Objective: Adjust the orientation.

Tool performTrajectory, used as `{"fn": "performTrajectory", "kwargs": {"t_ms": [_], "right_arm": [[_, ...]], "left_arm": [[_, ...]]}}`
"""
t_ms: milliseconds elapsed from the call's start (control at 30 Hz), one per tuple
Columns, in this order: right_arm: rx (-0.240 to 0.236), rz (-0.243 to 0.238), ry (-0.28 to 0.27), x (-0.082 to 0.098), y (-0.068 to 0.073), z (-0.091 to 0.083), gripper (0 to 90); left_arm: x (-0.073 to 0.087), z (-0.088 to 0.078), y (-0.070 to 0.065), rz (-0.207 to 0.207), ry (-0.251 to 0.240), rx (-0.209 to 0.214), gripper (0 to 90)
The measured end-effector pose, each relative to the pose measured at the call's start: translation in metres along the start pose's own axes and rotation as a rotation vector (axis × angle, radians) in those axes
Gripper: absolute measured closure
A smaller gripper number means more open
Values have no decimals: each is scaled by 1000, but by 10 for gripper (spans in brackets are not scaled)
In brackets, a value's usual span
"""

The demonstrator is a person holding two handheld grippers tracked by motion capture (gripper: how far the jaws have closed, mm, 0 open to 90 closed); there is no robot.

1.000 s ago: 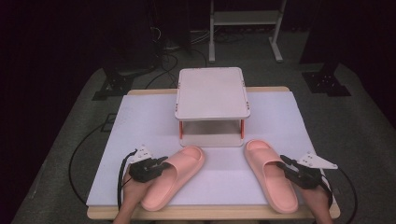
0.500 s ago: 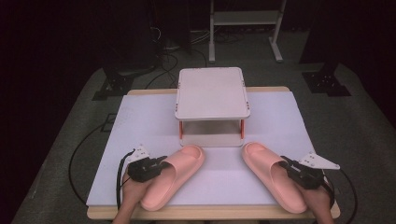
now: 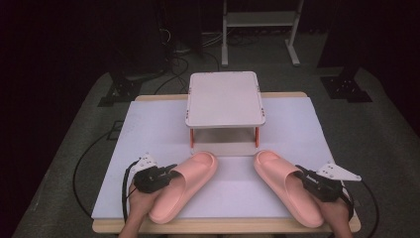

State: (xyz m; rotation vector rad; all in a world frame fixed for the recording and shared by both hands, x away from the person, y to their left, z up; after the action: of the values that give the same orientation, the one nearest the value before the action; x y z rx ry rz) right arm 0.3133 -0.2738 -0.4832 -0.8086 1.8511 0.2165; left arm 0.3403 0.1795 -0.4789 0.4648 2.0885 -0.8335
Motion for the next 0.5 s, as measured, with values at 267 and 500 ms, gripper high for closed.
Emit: {"fn": "performTrajectory", "kwargs": {"t_ms": [267, 500], "right_arm": [[-8, 6, -19, -6, 3, -2, 799], [-10, 6, -28, -9, 3, -4, 799]], "left_arm": [[-4, -4, -5, 14, -28, 12, 722], [-8, -7, -9, 22, -35, 27, 722]]}}
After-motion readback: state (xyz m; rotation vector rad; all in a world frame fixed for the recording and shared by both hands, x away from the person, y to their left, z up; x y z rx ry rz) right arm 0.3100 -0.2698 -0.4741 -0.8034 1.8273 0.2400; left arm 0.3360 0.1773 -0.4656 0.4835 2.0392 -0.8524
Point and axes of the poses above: each handheld gripper's, and its own axes: z roughly forward along the jaws, x roughly out of its underside, y roughly to its left, the point moved 6 cm from there along z, roughly forward along the jaws, and after that the axes turned 14 degrees about -z, right-handed, at the moved point
